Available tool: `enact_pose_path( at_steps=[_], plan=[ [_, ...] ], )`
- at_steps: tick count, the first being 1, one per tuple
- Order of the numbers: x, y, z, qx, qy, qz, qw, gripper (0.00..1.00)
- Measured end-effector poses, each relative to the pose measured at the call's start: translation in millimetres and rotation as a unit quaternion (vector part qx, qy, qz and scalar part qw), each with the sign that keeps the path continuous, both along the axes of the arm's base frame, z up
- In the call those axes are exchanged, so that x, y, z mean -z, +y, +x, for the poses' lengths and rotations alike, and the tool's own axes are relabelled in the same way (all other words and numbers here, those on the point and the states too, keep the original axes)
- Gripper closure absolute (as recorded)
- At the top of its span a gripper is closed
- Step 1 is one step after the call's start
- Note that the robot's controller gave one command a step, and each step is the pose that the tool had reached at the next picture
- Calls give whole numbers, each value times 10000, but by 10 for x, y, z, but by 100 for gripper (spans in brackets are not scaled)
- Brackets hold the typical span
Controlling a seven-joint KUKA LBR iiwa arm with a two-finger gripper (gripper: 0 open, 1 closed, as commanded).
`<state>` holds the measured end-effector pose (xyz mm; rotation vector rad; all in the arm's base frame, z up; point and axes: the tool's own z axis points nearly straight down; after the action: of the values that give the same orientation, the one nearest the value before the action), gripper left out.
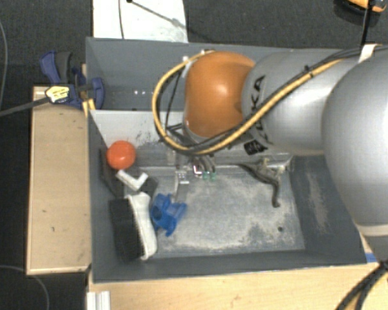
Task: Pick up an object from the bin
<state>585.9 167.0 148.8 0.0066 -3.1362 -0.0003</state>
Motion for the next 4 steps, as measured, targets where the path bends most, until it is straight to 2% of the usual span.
enact_pose_path(
  at_steps=[1, 2, 3, 4],
  plan=[
    [-48, -6, 19, 16, -39, 7, 10000, 0],
    [-5, -107, -96, 505, -44, 13, 9987, 0],
    [112, -145, -227, 1216, -21, -3, 9926, 0],
    [371, 18, -378, -196, -26, -5, 9998, 0]
  ],
)
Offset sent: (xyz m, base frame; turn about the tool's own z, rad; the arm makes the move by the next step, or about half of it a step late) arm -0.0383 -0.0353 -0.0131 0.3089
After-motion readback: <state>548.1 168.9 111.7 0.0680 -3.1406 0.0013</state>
